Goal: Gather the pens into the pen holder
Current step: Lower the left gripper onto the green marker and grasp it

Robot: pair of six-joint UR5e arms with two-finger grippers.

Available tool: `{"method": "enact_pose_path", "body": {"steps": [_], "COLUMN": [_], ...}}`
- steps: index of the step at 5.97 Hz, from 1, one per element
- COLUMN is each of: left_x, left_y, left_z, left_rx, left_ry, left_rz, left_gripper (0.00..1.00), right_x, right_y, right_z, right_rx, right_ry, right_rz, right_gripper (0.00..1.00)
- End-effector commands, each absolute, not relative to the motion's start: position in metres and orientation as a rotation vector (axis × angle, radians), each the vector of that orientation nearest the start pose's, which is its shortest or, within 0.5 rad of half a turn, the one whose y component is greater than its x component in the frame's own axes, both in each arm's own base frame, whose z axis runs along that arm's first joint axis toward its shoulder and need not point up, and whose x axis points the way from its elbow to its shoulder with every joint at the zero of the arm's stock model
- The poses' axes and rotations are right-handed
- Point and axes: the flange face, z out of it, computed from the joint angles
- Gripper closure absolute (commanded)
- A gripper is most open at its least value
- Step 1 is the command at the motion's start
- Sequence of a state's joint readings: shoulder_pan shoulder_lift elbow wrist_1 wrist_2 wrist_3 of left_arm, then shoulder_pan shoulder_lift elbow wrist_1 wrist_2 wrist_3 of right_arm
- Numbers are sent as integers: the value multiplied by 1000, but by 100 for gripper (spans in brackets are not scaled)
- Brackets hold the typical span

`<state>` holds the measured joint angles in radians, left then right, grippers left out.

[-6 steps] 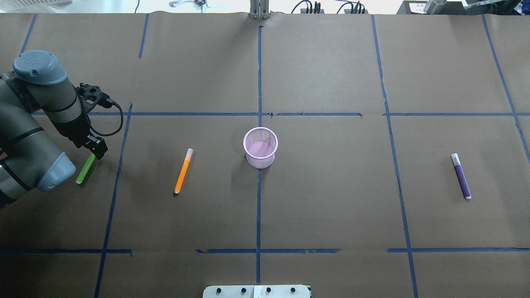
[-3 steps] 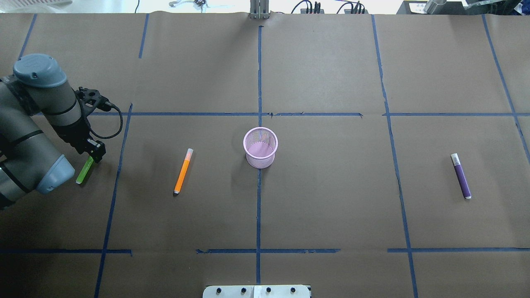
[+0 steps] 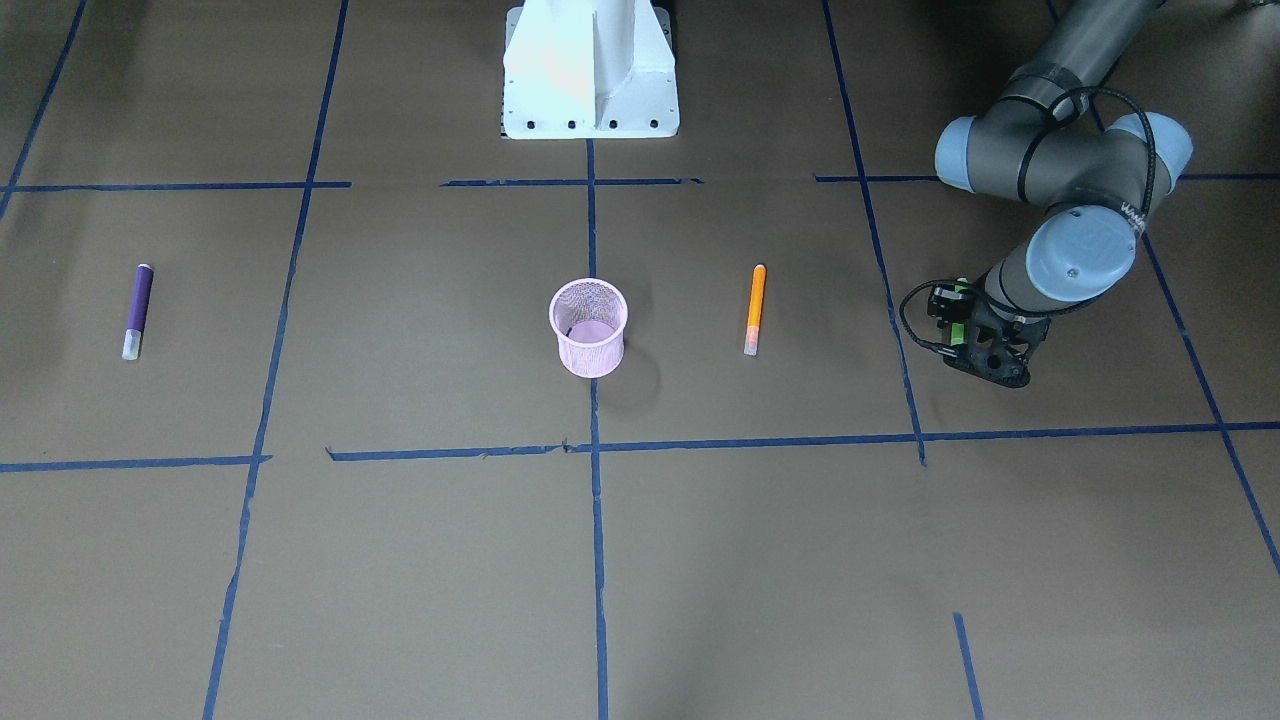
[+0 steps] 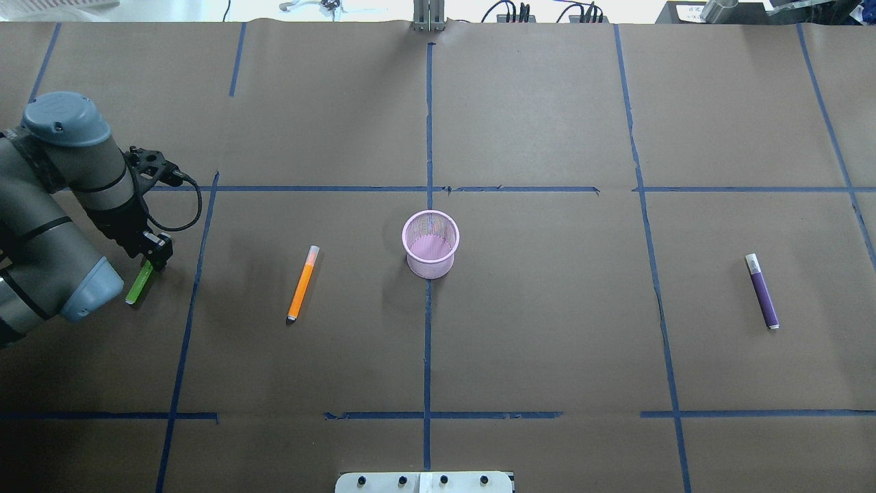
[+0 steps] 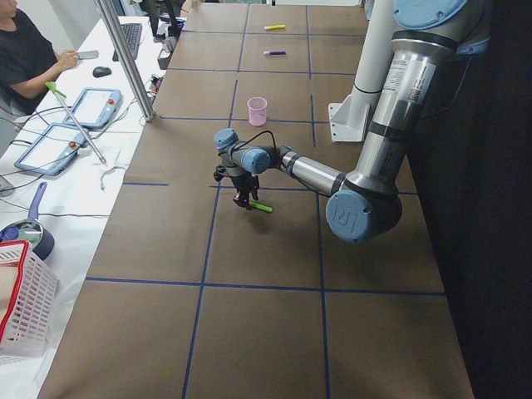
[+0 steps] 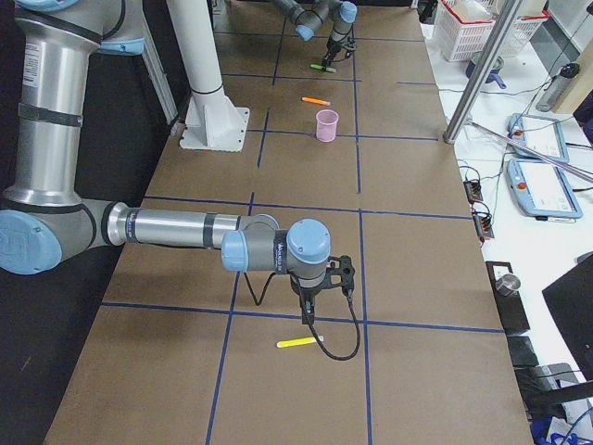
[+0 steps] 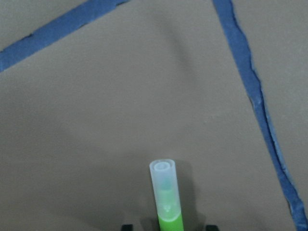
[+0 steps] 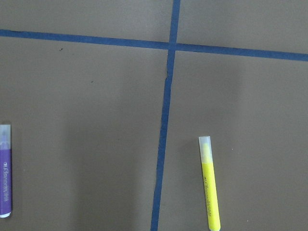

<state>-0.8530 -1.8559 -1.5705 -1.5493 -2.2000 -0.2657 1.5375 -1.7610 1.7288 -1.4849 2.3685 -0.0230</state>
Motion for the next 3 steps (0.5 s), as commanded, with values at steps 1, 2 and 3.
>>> {"method": "enact_pose_path", "body": {"steps": [1,2,3], "left_x": [347,348,348], "left_y": [-511,-512,-511], "left_z": [516,514,512], "left_rx": [-77,-75,-73], "left_ry": [676,679,680], "left_rz": [517,518,519], "left_gripper": [60,78,94], "right_x": [48,48,49], "right_y": [-417,-417,-417], "right_z": [657,657,657], "right_rx": [47,47,47], "right_ry": [-798,-798,-798], "right_rz": [-75,-75,-72], "right_gripper": [0,0,0]}}
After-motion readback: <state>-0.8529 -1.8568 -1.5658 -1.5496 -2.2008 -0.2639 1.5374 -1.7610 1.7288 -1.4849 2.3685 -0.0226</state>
